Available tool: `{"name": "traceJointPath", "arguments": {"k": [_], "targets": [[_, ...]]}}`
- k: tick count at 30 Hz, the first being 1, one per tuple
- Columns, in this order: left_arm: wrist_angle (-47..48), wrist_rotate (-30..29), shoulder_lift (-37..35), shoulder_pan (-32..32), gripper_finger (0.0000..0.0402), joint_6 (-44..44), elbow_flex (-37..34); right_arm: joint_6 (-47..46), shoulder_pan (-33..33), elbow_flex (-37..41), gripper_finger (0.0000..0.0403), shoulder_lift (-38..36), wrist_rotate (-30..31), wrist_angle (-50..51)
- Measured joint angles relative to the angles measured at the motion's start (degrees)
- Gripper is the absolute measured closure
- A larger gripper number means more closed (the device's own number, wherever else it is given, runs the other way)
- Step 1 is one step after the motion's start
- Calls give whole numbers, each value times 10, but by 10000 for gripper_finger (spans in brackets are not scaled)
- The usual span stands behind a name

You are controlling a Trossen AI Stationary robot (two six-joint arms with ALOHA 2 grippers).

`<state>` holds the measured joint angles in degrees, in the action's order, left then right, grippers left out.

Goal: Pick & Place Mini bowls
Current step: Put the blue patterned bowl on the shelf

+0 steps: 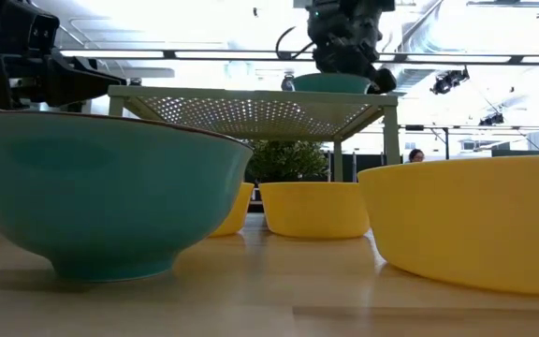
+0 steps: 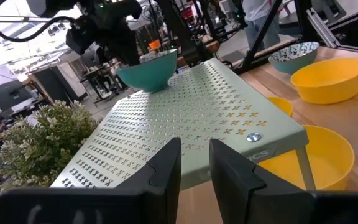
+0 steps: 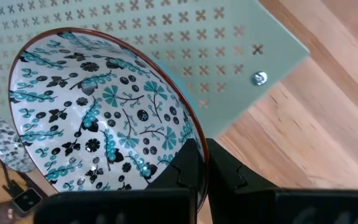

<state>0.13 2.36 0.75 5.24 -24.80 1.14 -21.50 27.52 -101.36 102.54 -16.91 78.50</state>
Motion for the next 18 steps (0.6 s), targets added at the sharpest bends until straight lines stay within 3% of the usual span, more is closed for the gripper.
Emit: {"name": "traceJointPath", "arguments": {"k": [18], "targets": [[0,0,0,0,323,0,0,-1,-4,1,400,0,-22,-8]]}}
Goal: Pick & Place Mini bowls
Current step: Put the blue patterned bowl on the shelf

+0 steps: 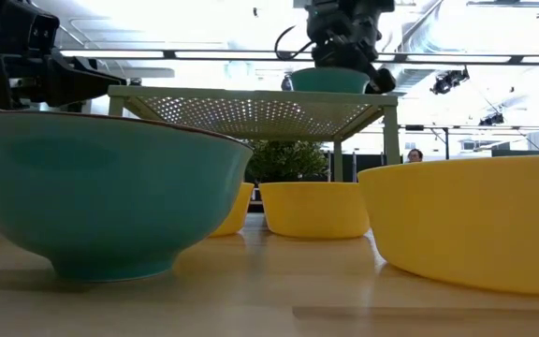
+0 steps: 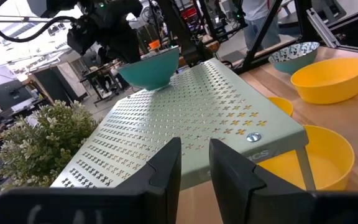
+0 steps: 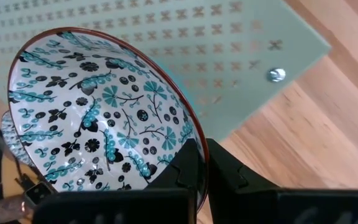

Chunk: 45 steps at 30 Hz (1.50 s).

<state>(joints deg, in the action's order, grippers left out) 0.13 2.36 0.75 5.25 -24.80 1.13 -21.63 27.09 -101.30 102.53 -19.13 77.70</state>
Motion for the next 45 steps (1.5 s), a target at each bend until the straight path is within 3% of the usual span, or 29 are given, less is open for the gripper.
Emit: {"name": "traceJointPath", "arguments": {"k": [45], "targets": [[0,0,0,0,323,0,0,3,-17,0,383,0,-10,-23]]}}
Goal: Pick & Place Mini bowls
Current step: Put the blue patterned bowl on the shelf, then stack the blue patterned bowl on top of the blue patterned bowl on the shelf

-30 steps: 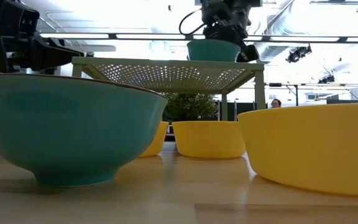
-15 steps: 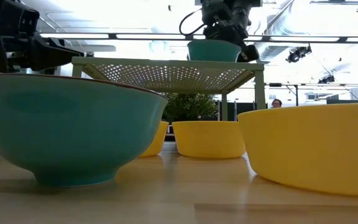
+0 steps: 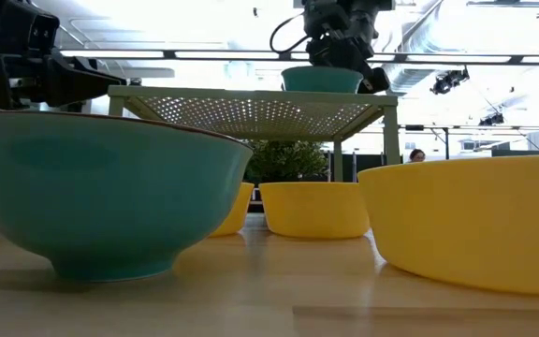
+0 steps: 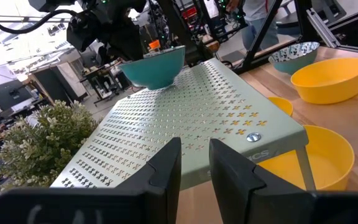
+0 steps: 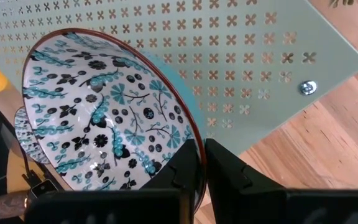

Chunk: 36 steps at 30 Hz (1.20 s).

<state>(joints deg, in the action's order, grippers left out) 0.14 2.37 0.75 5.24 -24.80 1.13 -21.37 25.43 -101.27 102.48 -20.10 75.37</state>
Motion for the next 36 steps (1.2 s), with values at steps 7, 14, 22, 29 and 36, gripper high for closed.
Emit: {"name": "traceJointPath", "arguments": {"k": [7,14,22,29,36], "targets": [[0,0,0,0,323,0,0,1,0,0,382,0,2,-2],[0,0,0,0,323,0,0,7,0,0,379,0,3,-3],[0,0,0,0,323,0,0,9,0,0,341,0,5,-6],[0,0,0,0,323,0,0,9,0,0,299,0,4,-6],[0,0,0,0,323,0,0,11,0,0,268,0,4,-5]]}}
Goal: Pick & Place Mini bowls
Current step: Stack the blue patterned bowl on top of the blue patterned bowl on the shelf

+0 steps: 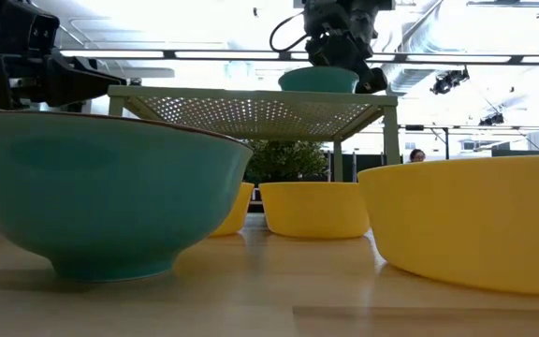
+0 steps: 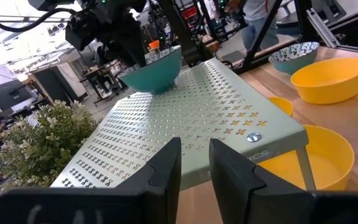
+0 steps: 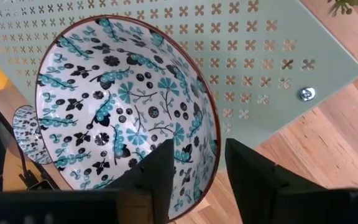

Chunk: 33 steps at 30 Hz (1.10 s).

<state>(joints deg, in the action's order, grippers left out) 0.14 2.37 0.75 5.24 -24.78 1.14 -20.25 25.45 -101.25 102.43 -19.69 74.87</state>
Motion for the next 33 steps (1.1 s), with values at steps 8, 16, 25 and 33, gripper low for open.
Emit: {"name": "traceJointPath", "arguments": {"k": [8,16,25,33], "targets": [[0,0,0,0,323,0,0,8,3,0,242,0,-3,0],[0,0,0,0,323,0,0,8,5,0,228,0,-5,2],[0,0,0,0,323,0,0,8,16,0,226,0,-9,17],[0,0,0,0,323,0,0,12,16,0,226,0,-9,18]]}}
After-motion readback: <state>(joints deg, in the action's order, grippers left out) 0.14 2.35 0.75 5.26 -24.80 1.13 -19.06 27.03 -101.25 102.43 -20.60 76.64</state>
